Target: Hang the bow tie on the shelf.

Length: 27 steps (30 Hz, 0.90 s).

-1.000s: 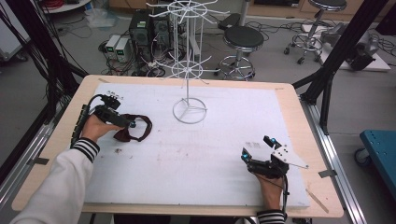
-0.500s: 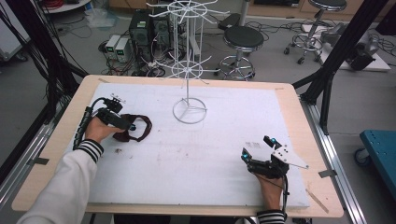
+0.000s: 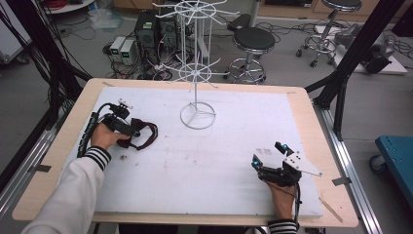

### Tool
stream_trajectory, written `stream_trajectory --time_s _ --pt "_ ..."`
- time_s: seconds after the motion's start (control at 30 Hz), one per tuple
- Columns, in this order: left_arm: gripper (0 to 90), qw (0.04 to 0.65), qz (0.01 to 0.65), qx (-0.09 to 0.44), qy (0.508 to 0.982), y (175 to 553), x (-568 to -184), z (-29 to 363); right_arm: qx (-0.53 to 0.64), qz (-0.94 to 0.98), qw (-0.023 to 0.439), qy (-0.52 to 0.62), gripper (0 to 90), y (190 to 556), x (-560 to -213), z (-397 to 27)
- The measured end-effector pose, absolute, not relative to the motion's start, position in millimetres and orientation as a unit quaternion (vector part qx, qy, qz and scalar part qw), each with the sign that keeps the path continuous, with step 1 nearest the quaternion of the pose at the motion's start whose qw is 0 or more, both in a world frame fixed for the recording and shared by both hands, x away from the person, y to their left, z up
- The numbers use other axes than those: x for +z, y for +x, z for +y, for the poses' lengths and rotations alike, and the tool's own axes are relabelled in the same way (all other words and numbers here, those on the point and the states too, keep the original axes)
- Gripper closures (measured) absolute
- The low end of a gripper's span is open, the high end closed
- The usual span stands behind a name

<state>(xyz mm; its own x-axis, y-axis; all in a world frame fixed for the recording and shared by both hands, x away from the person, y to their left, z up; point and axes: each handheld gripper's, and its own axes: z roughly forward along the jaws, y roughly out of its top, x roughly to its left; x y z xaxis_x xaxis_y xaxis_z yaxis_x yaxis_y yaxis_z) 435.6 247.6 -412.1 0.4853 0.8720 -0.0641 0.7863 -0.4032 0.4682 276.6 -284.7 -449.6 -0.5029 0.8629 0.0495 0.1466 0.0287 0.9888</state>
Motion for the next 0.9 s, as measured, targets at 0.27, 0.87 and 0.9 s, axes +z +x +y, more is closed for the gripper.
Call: stream_trajectory --time_s 0.27,0.87,0.9 --pt "75.3 0.230 0.488 0.116 0.834 430 -415 246 0.577 0.646 0.312 0.389 2.4 277 -450 -285" --pt "76.0 0.305 0.458 0.147 0.822 422 -396 249 0.577 0.647 0.312 0.389 2.4 277 -450 -285" --pt "76.1 0.312 0.457 0.150 0.819 421 -395 249 0.577 0.648 0.312 0.387 2.4 277 -450 -285"
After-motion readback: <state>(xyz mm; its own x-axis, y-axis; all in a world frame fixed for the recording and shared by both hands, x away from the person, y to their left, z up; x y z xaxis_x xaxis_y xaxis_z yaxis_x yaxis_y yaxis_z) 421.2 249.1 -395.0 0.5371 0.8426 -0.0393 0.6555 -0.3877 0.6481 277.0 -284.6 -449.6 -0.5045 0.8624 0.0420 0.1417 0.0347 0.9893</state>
